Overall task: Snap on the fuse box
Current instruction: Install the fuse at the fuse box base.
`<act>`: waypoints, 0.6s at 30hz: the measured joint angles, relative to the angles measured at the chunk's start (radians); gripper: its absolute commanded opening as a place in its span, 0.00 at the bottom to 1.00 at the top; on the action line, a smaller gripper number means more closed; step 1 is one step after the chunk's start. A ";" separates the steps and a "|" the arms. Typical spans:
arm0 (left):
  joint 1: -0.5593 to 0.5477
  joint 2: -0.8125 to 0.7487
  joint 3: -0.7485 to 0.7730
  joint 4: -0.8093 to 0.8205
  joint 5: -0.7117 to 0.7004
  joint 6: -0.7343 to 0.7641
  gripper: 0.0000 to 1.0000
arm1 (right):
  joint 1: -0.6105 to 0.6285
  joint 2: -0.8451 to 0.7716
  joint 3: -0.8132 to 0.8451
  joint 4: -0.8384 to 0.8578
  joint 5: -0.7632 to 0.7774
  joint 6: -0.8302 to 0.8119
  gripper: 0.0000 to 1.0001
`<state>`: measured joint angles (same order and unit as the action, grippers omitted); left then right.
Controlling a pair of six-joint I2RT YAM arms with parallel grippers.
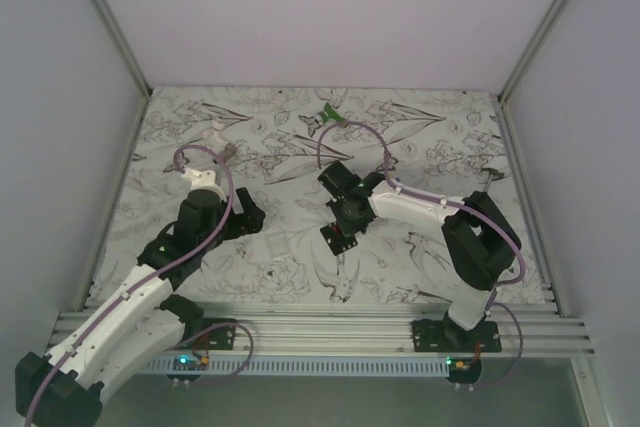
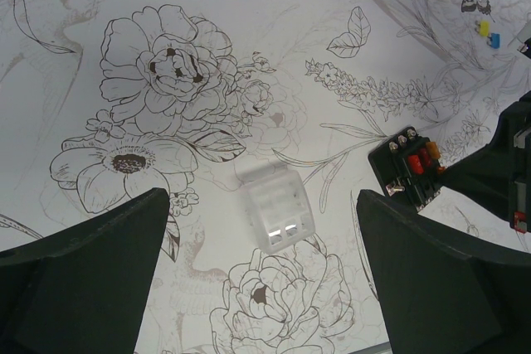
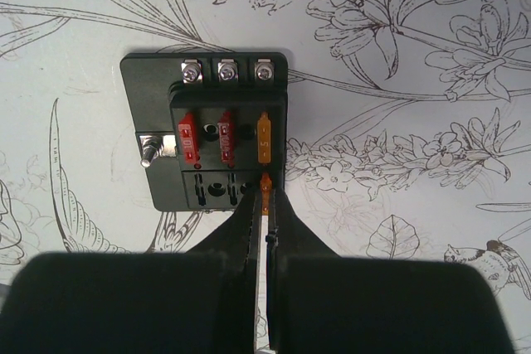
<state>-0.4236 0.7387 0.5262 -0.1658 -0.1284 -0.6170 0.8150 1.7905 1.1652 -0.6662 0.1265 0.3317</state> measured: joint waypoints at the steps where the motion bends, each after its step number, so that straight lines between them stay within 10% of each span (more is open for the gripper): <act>1: 0.000 0.000 0.000 0.000 0.000 0.000 1.00 | 0.001 -0.002 0.002 -0.002 0.003 0.002 0.06; 11: 0.000 -0.003 0.000 0.000 0.000 -0.003 1.00 | 0.021 -0.001 0.049 -0.048 0.023 0.019 0.42; 18: 0.000 -0.009 0.000 0.000 0.000 -0.003 1.00 | 0.013 -0.074 0.109 -0.046 0.037 0.015 0.48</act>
<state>-0.4236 0.7300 0.5262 -0.1658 -0.1284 -0.6201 0.8276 1.7168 1.2747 -0.7124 0.1631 0.3466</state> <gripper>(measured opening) 0.996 0.466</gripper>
